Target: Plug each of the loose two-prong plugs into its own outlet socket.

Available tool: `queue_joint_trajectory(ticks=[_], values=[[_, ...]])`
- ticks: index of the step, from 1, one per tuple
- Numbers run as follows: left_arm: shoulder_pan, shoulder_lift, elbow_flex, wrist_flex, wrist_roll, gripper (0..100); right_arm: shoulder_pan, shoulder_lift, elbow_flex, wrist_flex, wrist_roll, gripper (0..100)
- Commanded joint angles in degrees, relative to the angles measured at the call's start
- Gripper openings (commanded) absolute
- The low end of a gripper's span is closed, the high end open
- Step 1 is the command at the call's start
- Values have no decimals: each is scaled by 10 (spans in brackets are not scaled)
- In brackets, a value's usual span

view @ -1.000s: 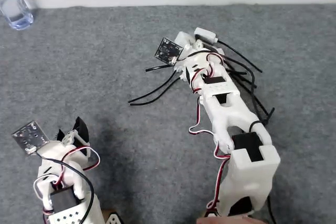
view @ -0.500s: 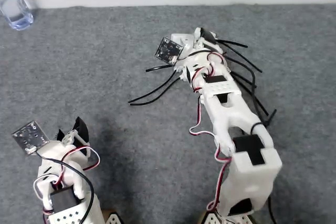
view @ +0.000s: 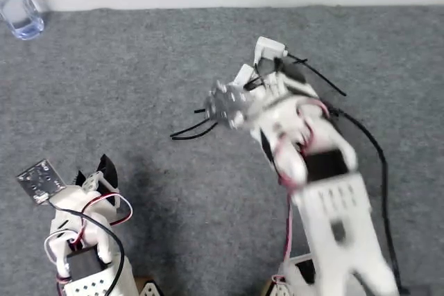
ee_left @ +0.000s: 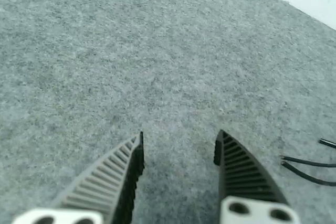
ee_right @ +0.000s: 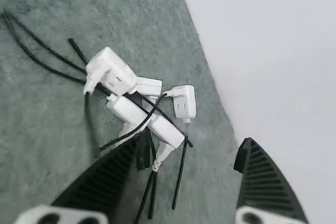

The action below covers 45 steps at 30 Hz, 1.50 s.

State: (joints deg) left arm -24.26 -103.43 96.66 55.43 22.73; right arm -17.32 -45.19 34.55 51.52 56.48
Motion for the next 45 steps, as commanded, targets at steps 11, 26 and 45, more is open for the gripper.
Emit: queue_joint_trajectory(ticks=[11, 26, 45], values=[[22, -5, -2, 16, -4, 211, 109, -363, 71, 169, -311, 252], [95, -7, -2, 84, -306, 206, 264, -582, 387, 177, -553, 255], [37, -5, -2, 167, -95, 206, 273, -586, 619, 235, -553, 253]])
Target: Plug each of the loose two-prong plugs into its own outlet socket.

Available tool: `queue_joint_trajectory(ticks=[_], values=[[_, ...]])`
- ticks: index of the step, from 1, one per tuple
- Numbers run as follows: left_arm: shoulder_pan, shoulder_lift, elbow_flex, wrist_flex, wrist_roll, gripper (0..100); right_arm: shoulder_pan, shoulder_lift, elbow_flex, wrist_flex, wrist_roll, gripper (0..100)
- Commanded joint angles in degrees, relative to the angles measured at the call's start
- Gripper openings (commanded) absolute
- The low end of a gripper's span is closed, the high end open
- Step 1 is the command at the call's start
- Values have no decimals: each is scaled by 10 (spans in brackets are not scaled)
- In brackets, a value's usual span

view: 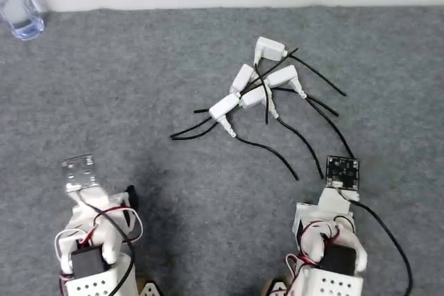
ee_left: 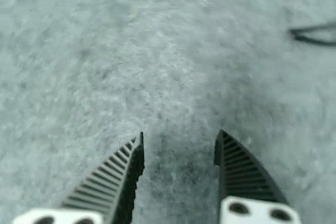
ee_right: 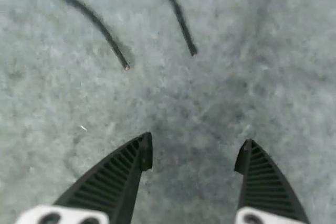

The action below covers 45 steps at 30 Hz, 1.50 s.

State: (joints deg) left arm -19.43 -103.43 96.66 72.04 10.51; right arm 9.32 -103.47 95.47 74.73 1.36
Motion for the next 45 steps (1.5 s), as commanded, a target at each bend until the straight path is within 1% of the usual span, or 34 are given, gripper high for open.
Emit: queue_joint_trajectory(ticks=[1, 9, 13, 17, 20, 45], values=[[-12, -5, -2, 1, 27, 206, 3, -3, 10, 3, -2, 253], [-3, -5, -2, 0, 25, 206, 3, -2, 10, 2, -2, 253], [0, -5, -2, 2, -19, 206, 1, -2, 10, 2, -1, 252], [47, -5, -2, 2, -70, 206, 1, -2, 10, 2, -1, 252], [53, -5, -2, 1, -89, 206, 6, -3, 10, 2, -4, 252], [55, -5, -2, 1, -89, 206, 3, -4, 10, 3, -3, 253]])
